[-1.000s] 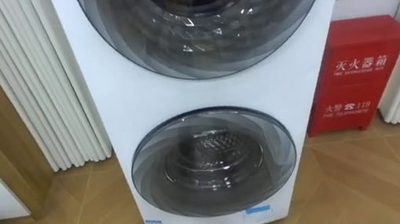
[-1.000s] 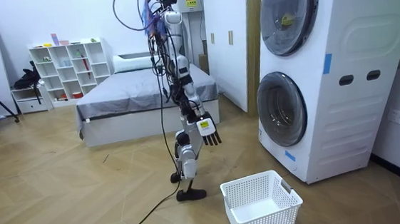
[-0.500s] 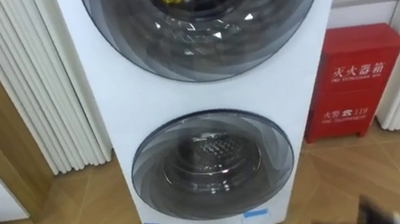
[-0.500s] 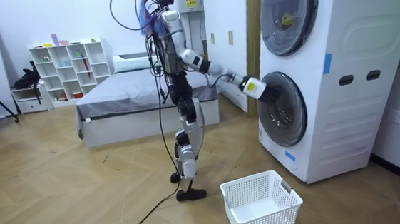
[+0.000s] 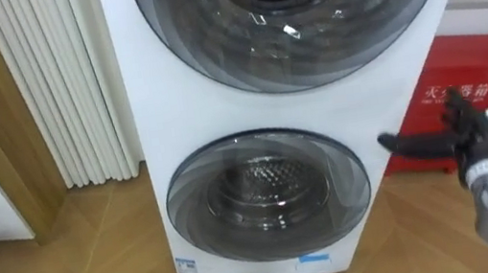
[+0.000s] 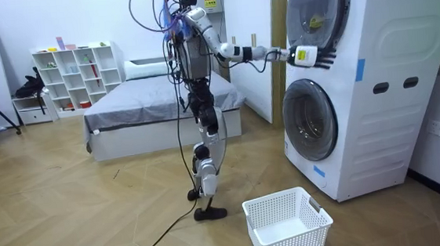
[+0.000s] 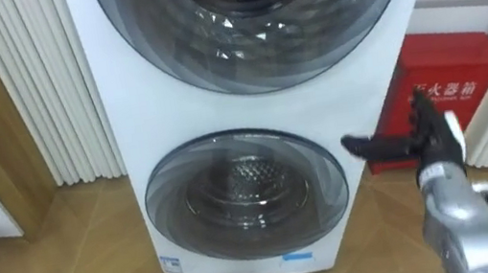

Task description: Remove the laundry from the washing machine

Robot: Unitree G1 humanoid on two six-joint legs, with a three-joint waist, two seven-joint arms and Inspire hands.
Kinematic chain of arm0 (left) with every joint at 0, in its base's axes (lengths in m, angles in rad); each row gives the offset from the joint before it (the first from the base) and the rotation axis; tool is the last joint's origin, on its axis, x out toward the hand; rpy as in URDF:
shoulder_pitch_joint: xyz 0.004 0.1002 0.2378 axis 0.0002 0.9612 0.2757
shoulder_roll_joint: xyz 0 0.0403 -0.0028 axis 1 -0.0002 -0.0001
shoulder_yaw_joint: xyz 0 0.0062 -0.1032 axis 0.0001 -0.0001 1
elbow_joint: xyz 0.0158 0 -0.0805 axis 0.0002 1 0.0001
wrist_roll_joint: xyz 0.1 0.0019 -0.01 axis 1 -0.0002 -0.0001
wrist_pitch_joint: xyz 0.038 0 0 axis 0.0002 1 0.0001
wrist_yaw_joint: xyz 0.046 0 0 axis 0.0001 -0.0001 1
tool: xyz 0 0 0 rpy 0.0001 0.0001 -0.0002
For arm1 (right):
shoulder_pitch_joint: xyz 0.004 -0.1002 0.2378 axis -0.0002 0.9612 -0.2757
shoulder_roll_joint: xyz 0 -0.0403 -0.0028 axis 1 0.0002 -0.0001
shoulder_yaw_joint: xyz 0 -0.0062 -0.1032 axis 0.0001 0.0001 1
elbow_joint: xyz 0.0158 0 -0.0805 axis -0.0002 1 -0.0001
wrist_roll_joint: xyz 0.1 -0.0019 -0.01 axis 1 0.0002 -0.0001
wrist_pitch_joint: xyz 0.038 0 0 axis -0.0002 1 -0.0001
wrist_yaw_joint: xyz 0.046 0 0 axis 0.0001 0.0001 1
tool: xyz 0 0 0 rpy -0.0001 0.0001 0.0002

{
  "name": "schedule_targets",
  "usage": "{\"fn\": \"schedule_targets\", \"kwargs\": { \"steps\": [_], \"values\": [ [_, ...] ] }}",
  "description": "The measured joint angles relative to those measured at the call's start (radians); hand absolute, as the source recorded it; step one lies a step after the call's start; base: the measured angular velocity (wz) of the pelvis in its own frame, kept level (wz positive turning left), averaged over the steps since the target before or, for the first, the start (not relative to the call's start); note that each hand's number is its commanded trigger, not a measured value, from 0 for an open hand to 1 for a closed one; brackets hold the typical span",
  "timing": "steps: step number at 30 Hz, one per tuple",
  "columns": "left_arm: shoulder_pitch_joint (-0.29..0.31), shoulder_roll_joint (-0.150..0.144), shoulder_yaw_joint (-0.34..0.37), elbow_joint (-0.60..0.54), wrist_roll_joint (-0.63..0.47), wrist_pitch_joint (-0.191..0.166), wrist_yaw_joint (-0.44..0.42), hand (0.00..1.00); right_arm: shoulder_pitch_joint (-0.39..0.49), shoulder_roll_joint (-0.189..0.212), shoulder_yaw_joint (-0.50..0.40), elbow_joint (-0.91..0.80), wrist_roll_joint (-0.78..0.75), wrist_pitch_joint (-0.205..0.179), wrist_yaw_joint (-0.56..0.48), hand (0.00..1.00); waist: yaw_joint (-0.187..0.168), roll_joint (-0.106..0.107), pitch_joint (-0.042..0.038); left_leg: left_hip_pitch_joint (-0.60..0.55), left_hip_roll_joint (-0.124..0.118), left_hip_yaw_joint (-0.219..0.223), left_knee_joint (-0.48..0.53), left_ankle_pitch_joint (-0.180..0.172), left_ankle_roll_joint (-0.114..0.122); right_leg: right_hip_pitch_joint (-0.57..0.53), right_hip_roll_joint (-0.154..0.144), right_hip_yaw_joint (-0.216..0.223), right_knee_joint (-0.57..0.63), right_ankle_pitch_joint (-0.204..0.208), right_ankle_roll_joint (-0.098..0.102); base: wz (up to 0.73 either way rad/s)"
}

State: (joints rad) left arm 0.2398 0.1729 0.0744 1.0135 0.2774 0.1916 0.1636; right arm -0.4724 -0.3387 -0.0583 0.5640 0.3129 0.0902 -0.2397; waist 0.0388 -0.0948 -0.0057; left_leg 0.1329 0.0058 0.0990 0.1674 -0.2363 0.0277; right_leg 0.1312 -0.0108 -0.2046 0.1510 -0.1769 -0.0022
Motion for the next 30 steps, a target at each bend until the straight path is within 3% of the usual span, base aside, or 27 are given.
{"fn": "schedule_targets", "kwargs": {
  "steps": [7,13,17,21,28,30],
  "values": [
    [0.013,0.009,0.002,-0.025,0.019,0.007,-0.021,0.00,-0.116,-0.041,-0.001,0.068,0.039,0.009,0.019,0.00,0.016,-0.012,0.0064,0.009,0.000,-0.020,-0.003,0.000,0.000,0.011,0.002,-0.003,-0.001,0.000,0.000,0.04],
    [0.016,0.010,0.008,-0.020,0.023,0.004,-0.027,0.00,-0.149,-0.098,-0.001,0.089,0.075,0.010,0.052,0.00,0.048,-0.024,0.0068,-0.008,0.000,-0.020,-0.003,0.000,0.000,-0.008,0.001,-0.001,0.000,0.000,0.000,-0.01],
    [0.016,0.012,0.024,-0.019,0.040,0.003,-0.031,0.00,-0.183,-0.120,-0.001,0.089,0.074,0.010,0.058,0.00,0.048,-0.024,0.0068,-0.008,0.001,-0.038,-0.002,0.000,0.000,-0.008,0.002,-0.004,0.001,0.000,0.000,0.04],
    [0.018,0.015,0.044,-0.020,0.070,0.000,-0.040,0.00,-0.190,-0.127,-0.001,0.096,0.074,0.011,0.070,0.00,0.045,-0.021,0.0073,0.010,0.014,-0.105,-0.002,0.001,-0.001,-0.020,0.004,-0.044,0.067,-0.001,-0.002,-0.04],
    [0.014,0.021,0.050,-0.023,0.079,0.001,-0.045,0.00,-0.216,-0.153,0.020,0.099,0.083,0.016,0.067,0.00,0.027,-0.021,0.0062,0.019,0.005,-0.103,-0.001,0.001,-0.001,-0.007,0.000,-0.047,0.057,-0.001,-0.002,-0.08],
    [0.015,0.024,0.049,-0.023,0.079,0.005,-0.044,0.00,-0.216,-0.163,0.042,0.105,0.084,0.016,0.070,0.00,0.028,-0.016,0.0055,0.037,0.019,-0.121,-0.004,0.004,0.002,-0.032,0.001,-0.055,0.121,-0.003,-0.005,-0.27]
  ]
}}
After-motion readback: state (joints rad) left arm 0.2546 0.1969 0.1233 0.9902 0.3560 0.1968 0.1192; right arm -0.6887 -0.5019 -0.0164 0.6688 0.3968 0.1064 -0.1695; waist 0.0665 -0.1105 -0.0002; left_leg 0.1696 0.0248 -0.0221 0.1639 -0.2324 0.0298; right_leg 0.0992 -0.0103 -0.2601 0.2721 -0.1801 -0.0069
